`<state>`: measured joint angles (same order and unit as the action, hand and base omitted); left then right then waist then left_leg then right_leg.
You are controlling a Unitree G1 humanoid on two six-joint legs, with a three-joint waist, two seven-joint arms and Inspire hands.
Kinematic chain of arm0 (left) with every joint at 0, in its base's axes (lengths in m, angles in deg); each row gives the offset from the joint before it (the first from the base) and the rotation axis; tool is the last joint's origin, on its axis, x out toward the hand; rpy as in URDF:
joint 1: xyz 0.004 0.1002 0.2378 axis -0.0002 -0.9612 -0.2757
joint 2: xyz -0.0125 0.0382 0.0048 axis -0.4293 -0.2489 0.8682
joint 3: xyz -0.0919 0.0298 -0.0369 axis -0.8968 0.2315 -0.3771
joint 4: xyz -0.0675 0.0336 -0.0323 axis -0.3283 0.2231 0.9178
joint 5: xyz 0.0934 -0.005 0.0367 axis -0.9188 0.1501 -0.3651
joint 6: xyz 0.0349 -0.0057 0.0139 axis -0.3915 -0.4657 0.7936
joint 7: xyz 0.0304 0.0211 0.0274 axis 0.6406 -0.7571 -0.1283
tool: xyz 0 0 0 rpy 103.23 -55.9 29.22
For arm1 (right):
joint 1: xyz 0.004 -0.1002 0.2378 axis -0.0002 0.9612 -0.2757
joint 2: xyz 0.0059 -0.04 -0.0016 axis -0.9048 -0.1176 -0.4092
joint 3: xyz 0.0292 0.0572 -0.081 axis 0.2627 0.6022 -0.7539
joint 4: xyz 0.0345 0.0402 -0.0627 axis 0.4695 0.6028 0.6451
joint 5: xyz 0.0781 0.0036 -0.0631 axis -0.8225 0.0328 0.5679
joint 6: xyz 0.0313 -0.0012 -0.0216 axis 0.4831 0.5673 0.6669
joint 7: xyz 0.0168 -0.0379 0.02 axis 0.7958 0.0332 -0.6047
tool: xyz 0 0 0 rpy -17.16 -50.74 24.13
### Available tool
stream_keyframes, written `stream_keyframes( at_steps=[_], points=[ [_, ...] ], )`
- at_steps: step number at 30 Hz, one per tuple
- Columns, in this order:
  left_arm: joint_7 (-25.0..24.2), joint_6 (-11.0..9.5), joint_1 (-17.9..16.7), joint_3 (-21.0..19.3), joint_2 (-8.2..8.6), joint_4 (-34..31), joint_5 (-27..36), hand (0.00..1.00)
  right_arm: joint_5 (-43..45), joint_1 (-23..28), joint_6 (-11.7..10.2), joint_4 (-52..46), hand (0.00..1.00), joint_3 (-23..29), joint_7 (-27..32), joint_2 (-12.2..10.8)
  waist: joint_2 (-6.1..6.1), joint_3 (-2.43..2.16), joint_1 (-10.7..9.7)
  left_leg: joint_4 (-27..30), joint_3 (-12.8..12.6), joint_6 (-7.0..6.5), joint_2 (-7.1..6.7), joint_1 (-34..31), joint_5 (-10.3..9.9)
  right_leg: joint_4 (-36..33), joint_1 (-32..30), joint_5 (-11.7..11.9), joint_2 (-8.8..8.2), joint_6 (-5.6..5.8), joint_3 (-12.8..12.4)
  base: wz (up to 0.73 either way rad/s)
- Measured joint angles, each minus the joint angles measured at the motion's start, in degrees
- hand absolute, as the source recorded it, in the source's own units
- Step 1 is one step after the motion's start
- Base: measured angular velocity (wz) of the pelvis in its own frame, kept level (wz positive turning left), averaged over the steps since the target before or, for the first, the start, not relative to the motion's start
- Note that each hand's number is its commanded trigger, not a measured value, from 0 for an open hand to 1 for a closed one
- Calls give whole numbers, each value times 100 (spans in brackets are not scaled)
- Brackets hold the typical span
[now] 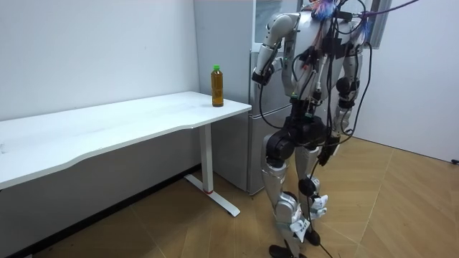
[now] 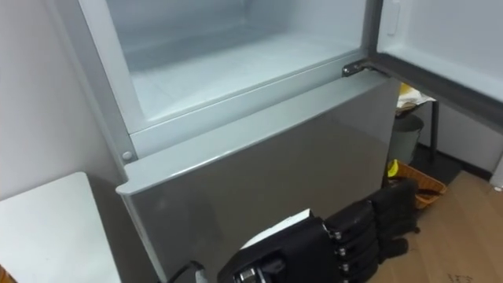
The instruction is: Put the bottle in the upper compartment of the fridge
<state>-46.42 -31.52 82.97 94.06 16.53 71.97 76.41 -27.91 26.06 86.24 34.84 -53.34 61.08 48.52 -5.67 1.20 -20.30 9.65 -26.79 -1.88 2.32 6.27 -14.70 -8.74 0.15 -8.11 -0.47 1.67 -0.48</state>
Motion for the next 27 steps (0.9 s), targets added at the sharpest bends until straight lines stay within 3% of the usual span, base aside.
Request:
stream_keyframes(
  at_steps=[1,5,13,20,24,27],
  points=[
    [1,0,0,-1,-1,0,-2,0,-78,34,0,-4,0,1,3,-1,-1,-1,-2,0,150,0,-4,-12,0,-6,10,1,-7,-1,86,12],
    [21,0,-1,-60,-48,-2,-41,0,-132,61,-1,12,0,-2,97,-13,17,0,78,0,354,0,-6,-74,0,-15,0,2,-24,-4,300,20],
    [133,-6,-26,-369,-223,-646,-712,0,-98,74,-11,202,0,-163,221,-50,176,-39,556,21,580,6,-12,-105,6,11,121,0,-70,-7,634,21],
    [144,-32,-125,-736,-241,-1181,-889,0,217,91,-84,194,0,-180,169,-60,266,-84,882,177,744,6,-6,-183,8,13,223,-1,-135,-8,958,20],
    [289,-92,-242,-781,-290,-1376,-1009,0,470,86,-164,189,0,-248,239,-67,287,-96,1007,204,963,5,-16,-179,9,15,329,-8,-145,-8,1139,23],
    [410,-272,-451,-1038,-385,-1593,-1035,0,652,97,-263,192,0,-257,325,-82,279,-104,1134,216,988,8,-10,-158,12,21,376,-19,-140,-22,1164,6]
  ],
)
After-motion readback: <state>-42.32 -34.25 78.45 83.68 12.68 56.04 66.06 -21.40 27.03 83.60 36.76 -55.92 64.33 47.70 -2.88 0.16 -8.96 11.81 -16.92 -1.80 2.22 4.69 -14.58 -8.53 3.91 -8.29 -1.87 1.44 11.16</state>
